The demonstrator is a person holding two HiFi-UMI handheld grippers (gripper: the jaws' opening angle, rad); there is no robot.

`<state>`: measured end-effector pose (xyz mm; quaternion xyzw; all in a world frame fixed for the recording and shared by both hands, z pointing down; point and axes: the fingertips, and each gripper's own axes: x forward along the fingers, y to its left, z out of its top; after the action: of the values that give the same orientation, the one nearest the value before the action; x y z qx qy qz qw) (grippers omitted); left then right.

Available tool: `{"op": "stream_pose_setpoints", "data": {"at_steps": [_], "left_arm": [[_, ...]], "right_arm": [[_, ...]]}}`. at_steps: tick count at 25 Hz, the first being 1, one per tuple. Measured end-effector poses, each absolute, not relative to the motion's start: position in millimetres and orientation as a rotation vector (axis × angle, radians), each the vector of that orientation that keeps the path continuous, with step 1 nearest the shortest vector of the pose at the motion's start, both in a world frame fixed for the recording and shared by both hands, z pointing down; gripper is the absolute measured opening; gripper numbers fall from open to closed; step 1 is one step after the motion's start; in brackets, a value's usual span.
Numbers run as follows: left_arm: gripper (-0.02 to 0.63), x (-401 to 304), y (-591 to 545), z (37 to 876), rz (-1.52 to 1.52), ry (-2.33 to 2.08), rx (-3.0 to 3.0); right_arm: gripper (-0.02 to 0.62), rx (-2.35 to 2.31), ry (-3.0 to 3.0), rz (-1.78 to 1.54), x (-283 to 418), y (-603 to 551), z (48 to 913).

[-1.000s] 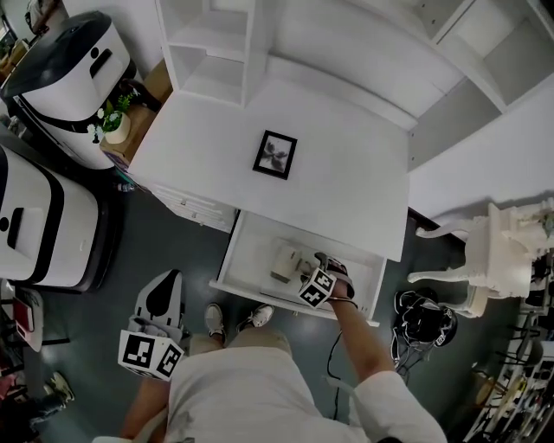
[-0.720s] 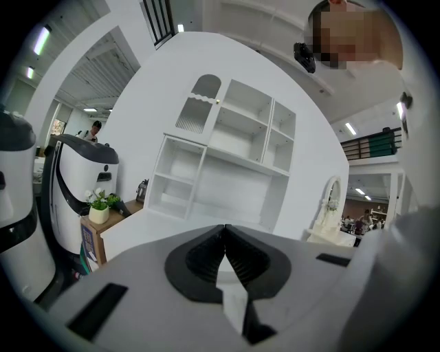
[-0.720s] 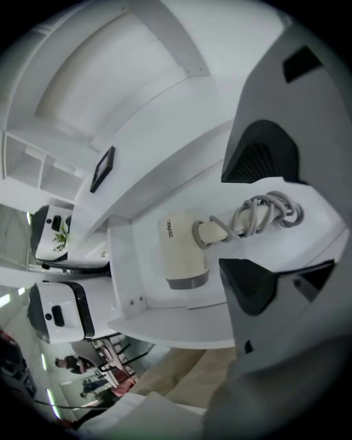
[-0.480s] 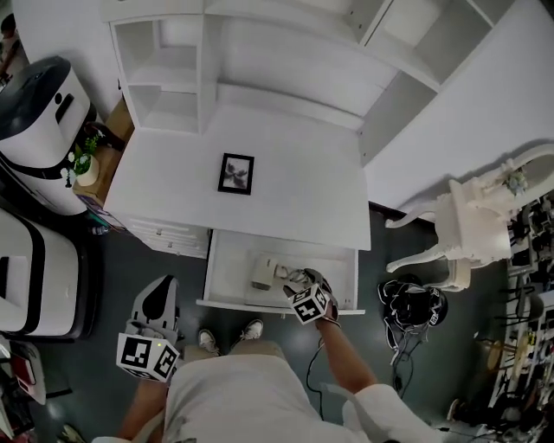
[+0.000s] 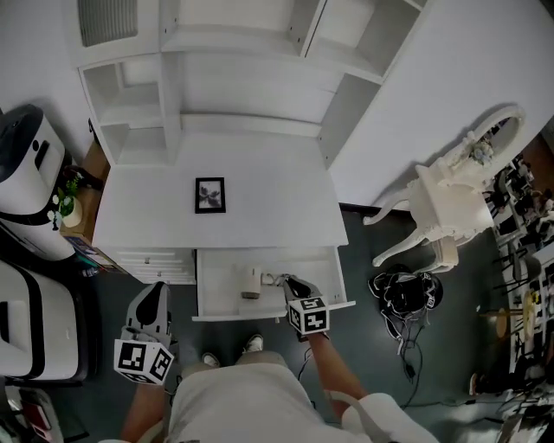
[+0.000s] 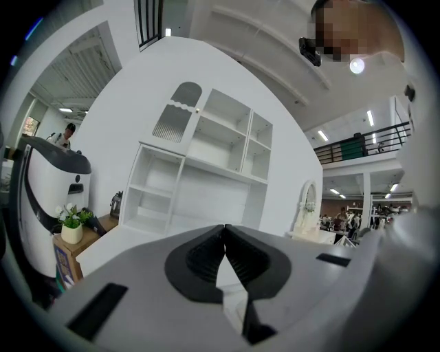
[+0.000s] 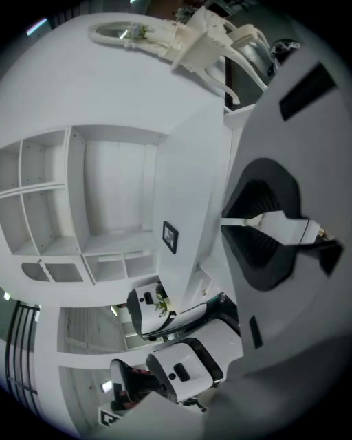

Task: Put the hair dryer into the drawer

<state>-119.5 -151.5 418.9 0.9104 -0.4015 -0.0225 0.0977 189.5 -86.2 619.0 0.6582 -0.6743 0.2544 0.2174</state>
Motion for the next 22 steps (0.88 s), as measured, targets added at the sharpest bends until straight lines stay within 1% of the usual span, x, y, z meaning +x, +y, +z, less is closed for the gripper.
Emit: {"op": "stream_pose_setpoints", "data": {"at_steps": [2, 3, 10, 22], "left_arm": [[0.017, -121, -150, 414, -0.064, -1.180, 2.711], [0.017, -122, -150, 412, -0.066, -1.178, 2.719], [0.017, -137, -154, 385, -0.116, -1.227, 2.771], [0.017, -148, -154, 332, -0.221, -1.319, 2.797]], "right_arm": [[0.018, 1.913, -1.864, 0.724, 194, -79, 606], [0.012, 1.955, -1.867, 0.733, 196, -75, 600], [0.011, 2.181, -1.983, 0.701, 210, -66, 528], [0.011, 2.328, -2.196, 0.287, 223, -54, 375]]}}
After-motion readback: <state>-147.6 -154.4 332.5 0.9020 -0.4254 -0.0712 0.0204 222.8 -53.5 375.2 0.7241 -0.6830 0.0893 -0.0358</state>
